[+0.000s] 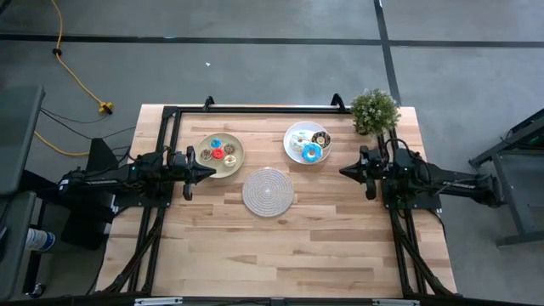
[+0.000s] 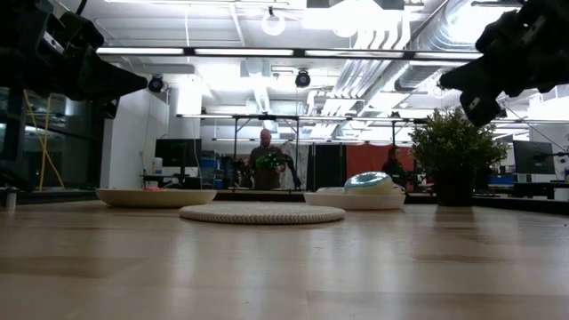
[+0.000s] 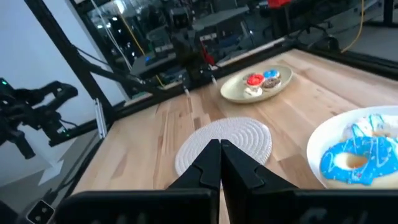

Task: Pick & Place donuts
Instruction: Return to Home Position

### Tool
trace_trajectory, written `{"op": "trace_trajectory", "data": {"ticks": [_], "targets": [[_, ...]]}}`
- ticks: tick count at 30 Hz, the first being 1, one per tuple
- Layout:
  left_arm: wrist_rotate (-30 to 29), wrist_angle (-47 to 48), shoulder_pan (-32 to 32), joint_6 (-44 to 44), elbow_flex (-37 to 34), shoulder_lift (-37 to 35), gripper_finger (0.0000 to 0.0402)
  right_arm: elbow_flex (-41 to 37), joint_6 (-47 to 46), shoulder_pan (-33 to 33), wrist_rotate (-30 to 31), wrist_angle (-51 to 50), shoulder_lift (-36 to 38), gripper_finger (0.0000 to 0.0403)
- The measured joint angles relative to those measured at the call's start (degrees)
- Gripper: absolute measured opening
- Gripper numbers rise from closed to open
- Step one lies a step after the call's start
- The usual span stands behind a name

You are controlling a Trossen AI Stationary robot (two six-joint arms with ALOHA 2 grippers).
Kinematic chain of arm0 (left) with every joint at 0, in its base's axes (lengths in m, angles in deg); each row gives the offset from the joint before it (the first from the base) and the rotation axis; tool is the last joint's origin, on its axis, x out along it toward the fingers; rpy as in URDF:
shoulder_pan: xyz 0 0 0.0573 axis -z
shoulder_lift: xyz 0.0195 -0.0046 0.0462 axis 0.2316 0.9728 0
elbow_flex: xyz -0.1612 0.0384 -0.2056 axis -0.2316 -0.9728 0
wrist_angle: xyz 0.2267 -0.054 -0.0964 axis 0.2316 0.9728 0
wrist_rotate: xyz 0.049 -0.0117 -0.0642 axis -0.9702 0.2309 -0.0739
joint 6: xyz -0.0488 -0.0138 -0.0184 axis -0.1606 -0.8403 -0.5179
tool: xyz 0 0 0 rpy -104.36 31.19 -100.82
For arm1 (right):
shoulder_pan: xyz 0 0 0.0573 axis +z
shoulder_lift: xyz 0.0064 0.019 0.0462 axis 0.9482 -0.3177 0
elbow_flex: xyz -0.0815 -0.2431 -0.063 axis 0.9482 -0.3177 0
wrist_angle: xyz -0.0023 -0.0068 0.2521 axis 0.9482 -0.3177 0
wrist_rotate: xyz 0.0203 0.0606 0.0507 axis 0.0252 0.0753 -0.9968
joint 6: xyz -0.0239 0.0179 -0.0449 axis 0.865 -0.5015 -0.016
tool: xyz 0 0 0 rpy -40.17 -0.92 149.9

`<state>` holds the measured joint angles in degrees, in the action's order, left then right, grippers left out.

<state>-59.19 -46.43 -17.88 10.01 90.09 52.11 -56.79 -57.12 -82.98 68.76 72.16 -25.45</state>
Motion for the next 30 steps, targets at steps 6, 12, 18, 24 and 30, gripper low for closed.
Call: {"op": "trace_trajectory", "data": {"ticks": [6,12,18,24,30], "targets": [[0.0,0.0,0.0,0.0,0.0,0.0,0.0007,0.0,0.8,0.0,-0.3,-4.1,6.7,0.0000],[0.0,0.0,0.0,0.0,0.0,0.0,0.0007,0.0,1.3,0.0,-3.7,-1.5,11.6,0.0000],[0.0,0.0,0.0,0.0,0.0,0.0,0.0007,-3.2,1.2,0.0,-7.4,8.7,11.2,0.0000],[0.0,0.0,0.0,0.0,0.0,0.0,0.0007,-6.0,0.8,0.0,-7.2,16.1,11.2,0.0000],[0.0,0.0,0.0,0.0,0.0,0.0,0.0007,-6.7,0.8,0.0,-7.5,18.1,11.3,0.0000]]}}
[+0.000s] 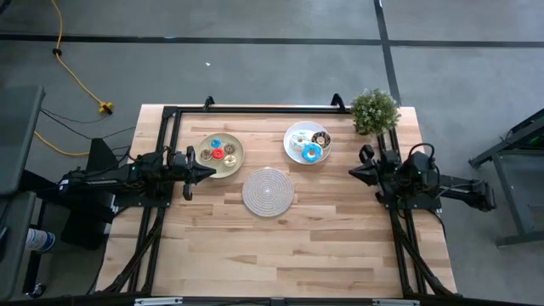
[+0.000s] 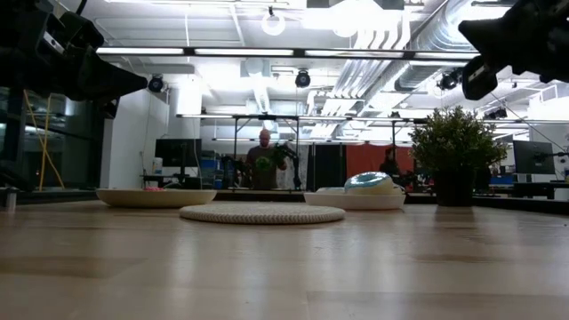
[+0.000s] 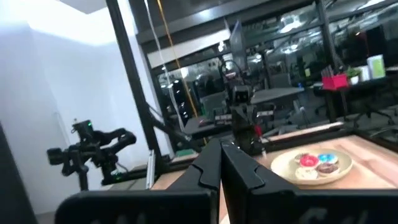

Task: Pick & Place donuts
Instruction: Return to Home Position

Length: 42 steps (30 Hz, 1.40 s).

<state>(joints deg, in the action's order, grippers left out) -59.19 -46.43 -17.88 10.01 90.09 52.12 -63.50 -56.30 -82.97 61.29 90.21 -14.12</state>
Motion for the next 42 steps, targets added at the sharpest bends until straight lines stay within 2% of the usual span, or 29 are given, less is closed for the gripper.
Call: {"op": "trace_trajectory", "data": {"ticks": [7,9,15,18,29,42], "targets": [[0.0,0.0,0.0,0.0,0.0,0.0,0.0007,0.0,-2.6,3.2,-2.4,-1.6,0.0,0.0000],[0.0,0.0,0.0,0.0,0.0,0.0,0.0007,0.0,-2.7,5.2,-0.3,-1.9,0.0,0.0000],[0.0,0.0,0.0,0.0,0.0,0.0,0.0007,0.0,1.5,12.6,11.2,-4.0,0.0,0.0000],[0.0,0.0,0.0,0.0,0.0,0.0,0.0007,0.0,3.1,11.9,12.7,-7.1,0.0,0.0000],[0.0,0.0,0.0,0.0,0.0,0.0,0.0007,0.0,6.1,5.0,9.9,-14.4,-0.1,0.0000],[0.0,0.0,0.0,0.0,0.0,0.0,0.0007,-0.1,9.5,4.7,11.7,-14.9,-0.1,0.0000]]}}
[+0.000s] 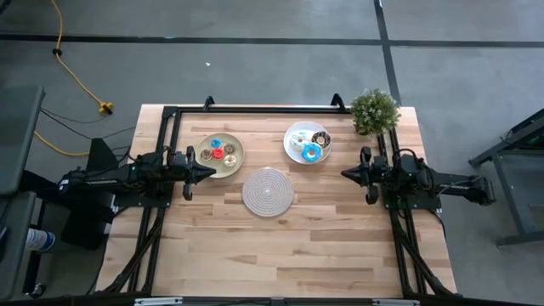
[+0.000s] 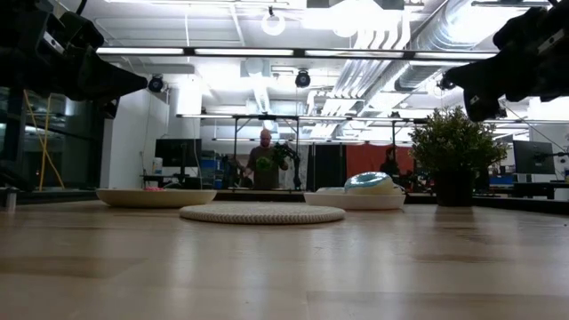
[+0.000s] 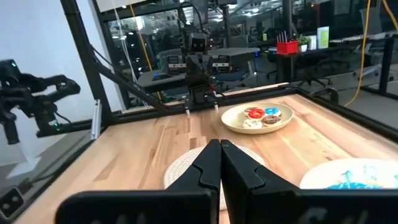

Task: Pick & Place donuts
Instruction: Return to Home Position

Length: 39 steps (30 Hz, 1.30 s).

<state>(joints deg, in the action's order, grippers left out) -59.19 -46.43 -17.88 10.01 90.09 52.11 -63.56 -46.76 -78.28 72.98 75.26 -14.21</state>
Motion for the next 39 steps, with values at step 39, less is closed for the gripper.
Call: {"op": "trace_trajectory", "data": {"ticks": [39], "targets": [[0.0,0.0,0.0,0.0,0.0,0.0,0.0007,0.0,1.0,0.1,1.9,-0.3,0.0,0.0000]]}}
